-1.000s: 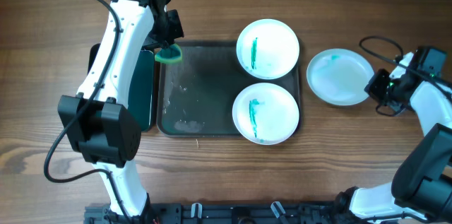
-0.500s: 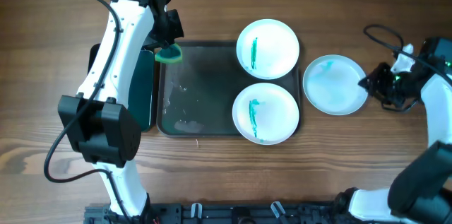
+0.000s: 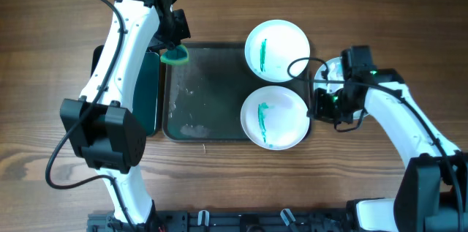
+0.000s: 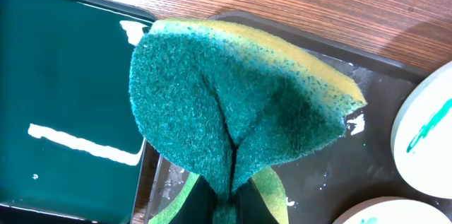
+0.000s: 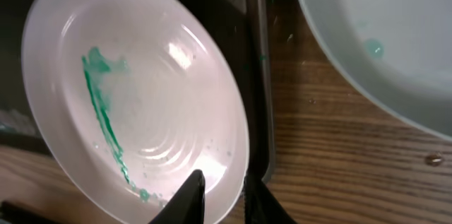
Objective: Clean dirty plates on tray and stack at the side
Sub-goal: 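Grasp the lower-right plate rim with right gripper and drag it left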
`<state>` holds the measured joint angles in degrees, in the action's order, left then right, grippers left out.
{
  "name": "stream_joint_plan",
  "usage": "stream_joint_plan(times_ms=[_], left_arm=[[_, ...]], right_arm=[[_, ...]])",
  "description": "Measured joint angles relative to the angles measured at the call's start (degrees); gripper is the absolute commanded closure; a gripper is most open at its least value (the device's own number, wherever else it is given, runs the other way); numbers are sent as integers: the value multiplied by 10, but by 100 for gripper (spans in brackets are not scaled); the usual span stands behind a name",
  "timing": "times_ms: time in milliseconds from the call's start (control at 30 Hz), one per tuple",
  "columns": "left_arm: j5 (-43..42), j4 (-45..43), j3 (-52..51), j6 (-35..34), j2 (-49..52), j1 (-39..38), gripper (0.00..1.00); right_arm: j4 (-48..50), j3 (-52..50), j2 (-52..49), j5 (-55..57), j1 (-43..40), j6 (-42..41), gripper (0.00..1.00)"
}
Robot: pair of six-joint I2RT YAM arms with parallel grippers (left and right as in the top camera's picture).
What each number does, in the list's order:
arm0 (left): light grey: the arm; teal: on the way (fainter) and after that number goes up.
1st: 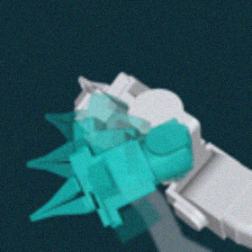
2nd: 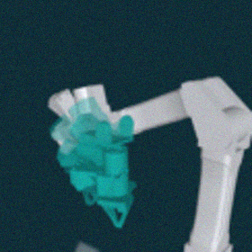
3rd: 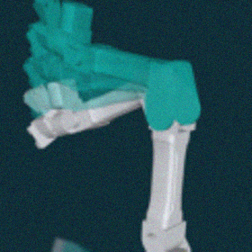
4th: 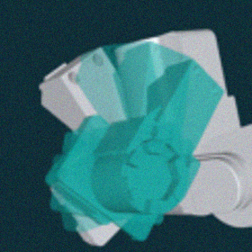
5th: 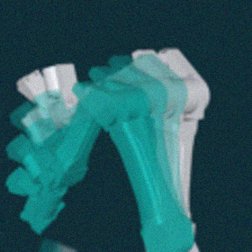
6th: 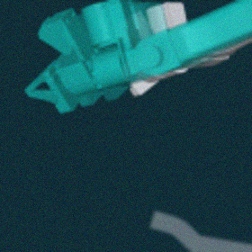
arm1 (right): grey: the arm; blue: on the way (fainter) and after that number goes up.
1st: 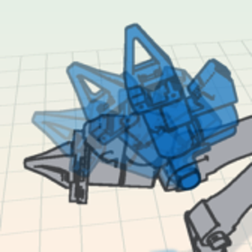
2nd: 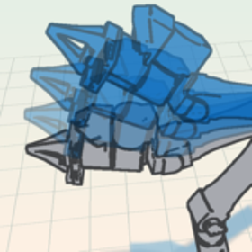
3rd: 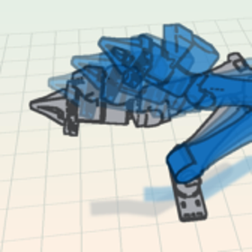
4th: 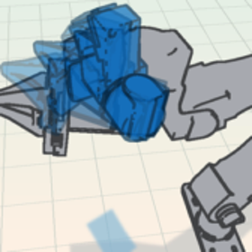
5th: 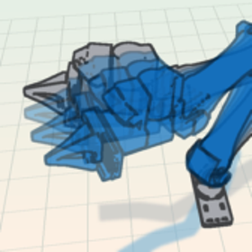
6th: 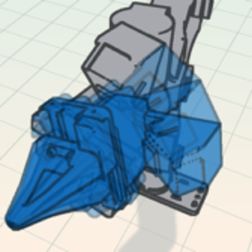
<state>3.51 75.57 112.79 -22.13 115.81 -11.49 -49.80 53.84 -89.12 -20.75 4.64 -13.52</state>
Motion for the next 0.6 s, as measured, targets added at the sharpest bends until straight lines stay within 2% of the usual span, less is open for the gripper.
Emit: stream_joint_plan(times_ms=[433,600], left_arm=[[0,0,0,0,0,0,96],[0,0,0,0,0,0,96]], right_arm=[[75,-72,0,24,17,-14,80],[97,-77,0,15,17,-17,95]])
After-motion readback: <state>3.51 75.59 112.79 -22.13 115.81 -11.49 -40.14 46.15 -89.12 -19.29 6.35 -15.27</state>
